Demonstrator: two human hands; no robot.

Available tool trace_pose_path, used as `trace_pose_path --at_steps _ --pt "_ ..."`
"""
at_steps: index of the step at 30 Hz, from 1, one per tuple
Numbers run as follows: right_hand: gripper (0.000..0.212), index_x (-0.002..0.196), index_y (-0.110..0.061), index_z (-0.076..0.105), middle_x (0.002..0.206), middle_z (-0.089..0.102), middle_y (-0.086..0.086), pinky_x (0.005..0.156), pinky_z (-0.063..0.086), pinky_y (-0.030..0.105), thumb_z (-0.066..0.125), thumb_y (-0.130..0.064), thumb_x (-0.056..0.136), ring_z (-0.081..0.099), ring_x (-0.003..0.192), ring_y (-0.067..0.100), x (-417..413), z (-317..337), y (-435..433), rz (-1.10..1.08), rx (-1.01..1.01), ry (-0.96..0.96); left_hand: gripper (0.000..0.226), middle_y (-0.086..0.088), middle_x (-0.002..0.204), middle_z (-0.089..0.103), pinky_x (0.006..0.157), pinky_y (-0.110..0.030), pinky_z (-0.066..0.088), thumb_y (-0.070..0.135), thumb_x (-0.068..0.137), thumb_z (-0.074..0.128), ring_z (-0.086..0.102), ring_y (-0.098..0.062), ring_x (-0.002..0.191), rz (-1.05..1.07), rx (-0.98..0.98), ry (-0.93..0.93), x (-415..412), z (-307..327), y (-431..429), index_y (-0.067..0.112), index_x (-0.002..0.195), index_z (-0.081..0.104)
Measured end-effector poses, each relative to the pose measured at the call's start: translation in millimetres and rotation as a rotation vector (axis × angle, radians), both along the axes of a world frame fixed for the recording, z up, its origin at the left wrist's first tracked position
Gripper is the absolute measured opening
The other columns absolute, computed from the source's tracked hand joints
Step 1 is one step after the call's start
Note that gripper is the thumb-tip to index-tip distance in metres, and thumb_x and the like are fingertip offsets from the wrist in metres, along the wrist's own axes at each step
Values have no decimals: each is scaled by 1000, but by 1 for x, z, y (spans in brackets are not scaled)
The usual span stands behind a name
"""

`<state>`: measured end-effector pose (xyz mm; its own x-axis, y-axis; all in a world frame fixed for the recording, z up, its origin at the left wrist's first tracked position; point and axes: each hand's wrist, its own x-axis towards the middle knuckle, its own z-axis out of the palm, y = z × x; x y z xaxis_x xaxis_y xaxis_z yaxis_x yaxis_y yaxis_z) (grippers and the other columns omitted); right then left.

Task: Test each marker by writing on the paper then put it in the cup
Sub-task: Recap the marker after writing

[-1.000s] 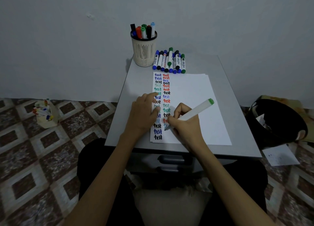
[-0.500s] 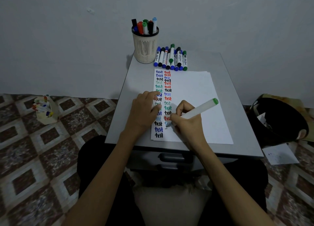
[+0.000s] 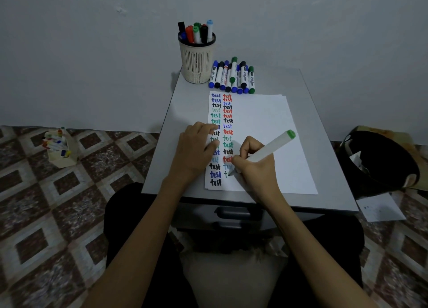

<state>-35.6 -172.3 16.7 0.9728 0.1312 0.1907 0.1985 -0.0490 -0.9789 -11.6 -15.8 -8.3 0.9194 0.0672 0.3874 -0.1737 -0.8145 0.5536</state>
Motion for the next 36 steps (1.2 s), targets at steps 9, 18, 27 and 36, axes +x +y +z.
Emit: trace_pose_path --at_steps 9,18,27,36 --pt "30 57 -16 37 57 41 4 54 37 26 61 -3 68 41 59 18 1 -1 0 21 -12 -1 31 -8 113 56 88 -37 40 21 88 57 50 -21 98 -5 -3 -11 -1 0 1 13 118 56" --pt "24 60 -12 36 61 42 17 56 44 27 58 -5 67 49 65 19 -1 0 -1 -50 -7 3 30 -8 111 57 87 -36 40 21 88 57 50 -20 97 -10 -1 -17 -1 0 2 12 117 57" --pt "22 58 -9 37 57 40 10 55 39 28 58 -3 64 43 59 20 -1 0 -3 -37 10 7 29 -8 110 57 87 -36 42 20 87 58 51 -20 96 -9 -7 -27 -1 1 1 11 115 58" --pt "17 62 -2 37 59 40 8 53 40 18 53 0 67 44 59 7 -1 0 -2 -82 43 -11 29 -6 111 56 88 -36 42 22 88 57 49 -17 96 -12 -18 -10 -2 0 1 13 116 57"
